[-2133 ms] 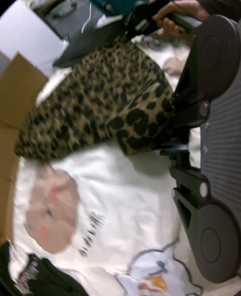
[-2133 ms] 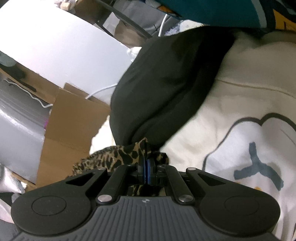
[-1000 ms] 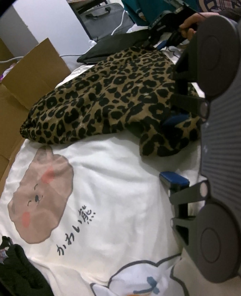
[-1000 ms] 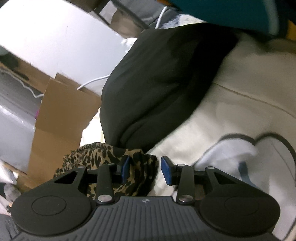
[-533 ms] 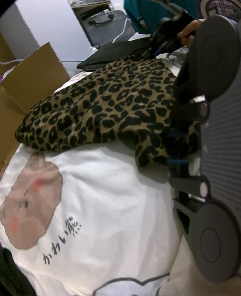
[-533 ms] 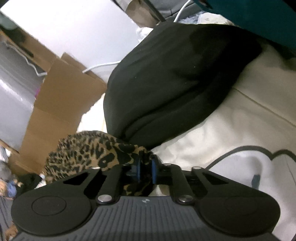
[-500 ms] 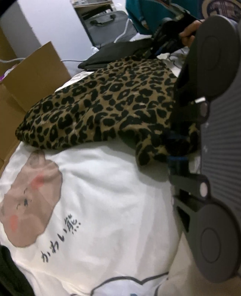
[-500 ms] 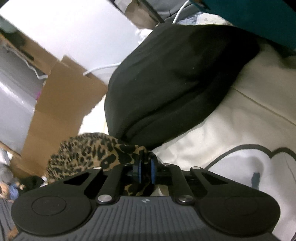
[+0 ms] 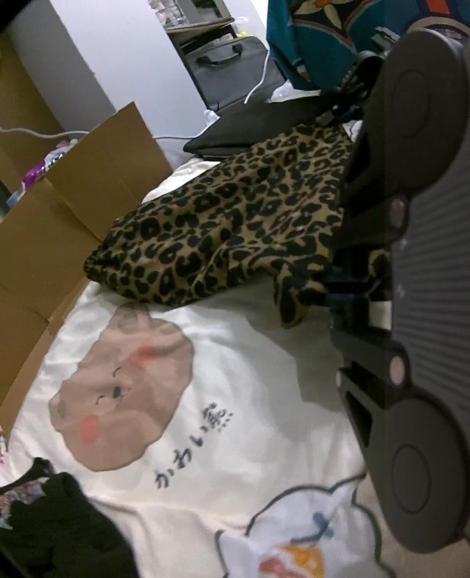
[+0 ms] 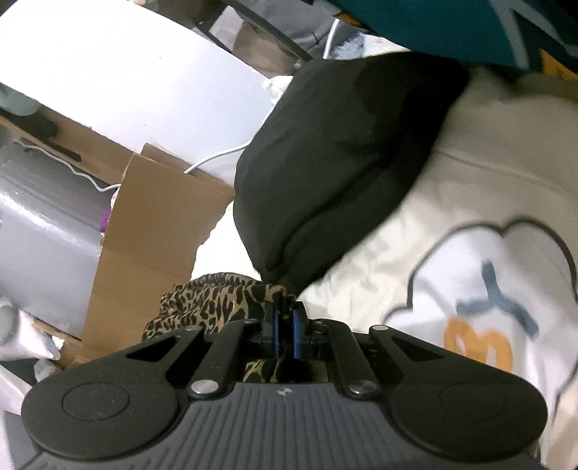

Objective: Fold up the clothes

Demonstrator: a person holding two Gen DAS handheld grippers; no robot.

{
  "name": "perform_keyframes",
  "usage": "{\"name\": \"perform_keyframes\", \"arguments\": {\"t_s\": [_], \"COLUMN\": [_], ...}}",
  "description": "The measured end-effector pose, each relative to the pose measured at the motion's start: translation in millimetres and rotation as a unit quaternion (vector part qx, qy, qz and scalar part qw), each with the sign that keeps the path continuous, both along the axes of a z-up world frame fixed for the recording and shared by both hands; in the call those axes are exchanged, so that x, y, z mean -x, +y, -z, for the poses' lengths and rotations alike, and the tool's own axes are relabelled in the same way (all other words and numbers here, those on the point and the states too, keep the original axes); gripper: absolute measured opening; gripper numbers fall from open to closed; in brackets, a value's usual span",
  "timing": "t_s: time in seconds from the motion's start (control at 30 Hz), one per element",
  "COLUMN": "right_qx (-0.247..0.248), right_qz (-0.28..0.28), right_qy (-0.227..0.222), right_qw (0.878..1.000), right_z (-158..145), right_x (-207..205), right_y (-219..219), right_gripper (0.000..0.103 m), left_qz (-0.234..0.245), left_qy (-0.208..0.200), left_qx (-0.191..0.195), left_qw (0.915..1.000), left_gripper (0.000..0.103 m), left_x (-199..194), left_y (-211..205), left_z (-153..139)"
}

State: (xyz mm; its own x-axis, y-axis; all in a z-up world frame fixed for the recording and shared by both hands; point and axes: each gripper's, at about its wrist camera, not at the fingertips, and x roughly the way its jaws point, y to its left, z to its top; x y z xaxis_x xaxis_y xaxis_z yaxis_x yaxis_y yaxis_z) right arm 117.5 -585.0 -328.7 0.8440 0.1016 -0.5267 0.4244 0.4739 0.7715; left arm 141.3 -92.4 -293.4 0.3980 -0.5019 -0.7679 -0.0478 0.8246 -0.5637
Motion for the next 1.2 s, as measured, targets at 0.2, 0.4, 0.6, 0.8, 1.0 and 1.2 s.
{"name": "perform_keyframes", "arguments": {"t_s": [0.2, 0.4, 0.6, 0.8, 1.0, 1.2], "right_qx": [-0.032, -0.029, -0.038, -0.028, -0.042, -0.007], "right_qz": [-0.015, -0.029, -0.028, -0.028, -0.025, -0.012], "right_qy": [0.023, 0.043, 0.072, 0.088, 0.101, 0.107], "right_qw": [0.999, 0.998, 0.996, 0.995, 0.994, 0.994], "right_z": [-7, -17, -14, -21, -15, -26], "right_x": [17, 29, 53, 79, 93, 96], "right_y": [12, 24, 33, 37, 36, 30], "right_gripper": [0.005, 0.005, 0.005, 0.005, 0.006, 0.012], "left_qz": [0.001, 0.023, 0.025, 0.042, 0.035, 0.032], "left_qy": [0.012, 0.024, 0.041, 0.067, 0.092, 0.099], "left_qx": [-0.018, -0.034, -0.046, -0.052, -0.063, -0.086], "left_qw": [0.9998, 0.9988, 0.9978, 0.9955, 0.9931, 0.9909], "left_gripper": [0.004, 0.004, 0.004, 0.004, 0.007, 0.015], "left_x": [12, 25, 33, 47, 49, 44], "left_y": [19, 21, 24, 23, 22, 23], "left_z": [-15, -24, -29, -30, -18, -15]}}
